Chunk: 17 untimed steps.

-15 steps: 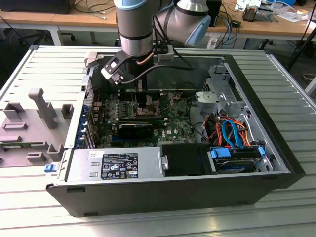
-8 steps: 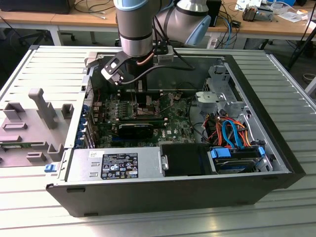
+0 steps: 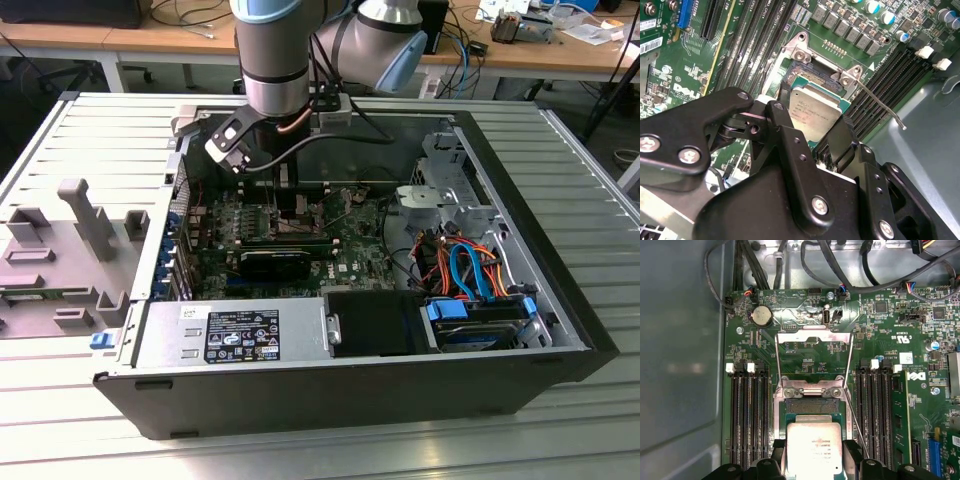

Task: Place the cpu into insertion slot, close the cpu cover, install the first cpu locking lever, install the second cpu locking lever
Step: 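Place the cpu into insertion slot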

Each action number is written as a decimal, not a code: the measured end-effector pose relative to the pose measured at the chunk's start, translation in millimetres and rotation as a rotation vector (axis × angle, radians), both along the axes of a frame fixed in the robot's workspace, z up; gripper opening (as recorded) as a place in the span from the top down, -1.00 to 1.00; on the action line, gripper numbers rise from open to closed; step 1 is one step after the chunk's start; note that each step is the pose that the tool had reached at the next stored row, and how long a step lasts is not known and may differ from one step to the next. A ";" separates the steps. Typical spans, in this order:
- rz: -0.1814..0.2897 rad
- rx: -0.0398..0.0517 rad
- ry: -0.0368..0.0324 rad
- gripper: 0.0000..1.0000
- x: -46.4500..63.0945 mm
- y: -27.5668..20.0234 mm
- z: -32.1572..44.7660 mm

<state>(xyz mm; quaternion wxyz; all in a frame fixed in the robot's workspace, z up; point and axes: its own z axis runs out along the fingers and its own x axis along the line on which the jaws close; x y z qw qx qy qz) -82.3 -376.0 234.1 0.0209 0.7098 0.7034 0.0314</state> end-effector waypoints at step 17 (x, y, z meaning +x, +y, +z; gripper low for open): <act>0.000 0.0000 0.0000 -0.08 0.0 0.0 -3.5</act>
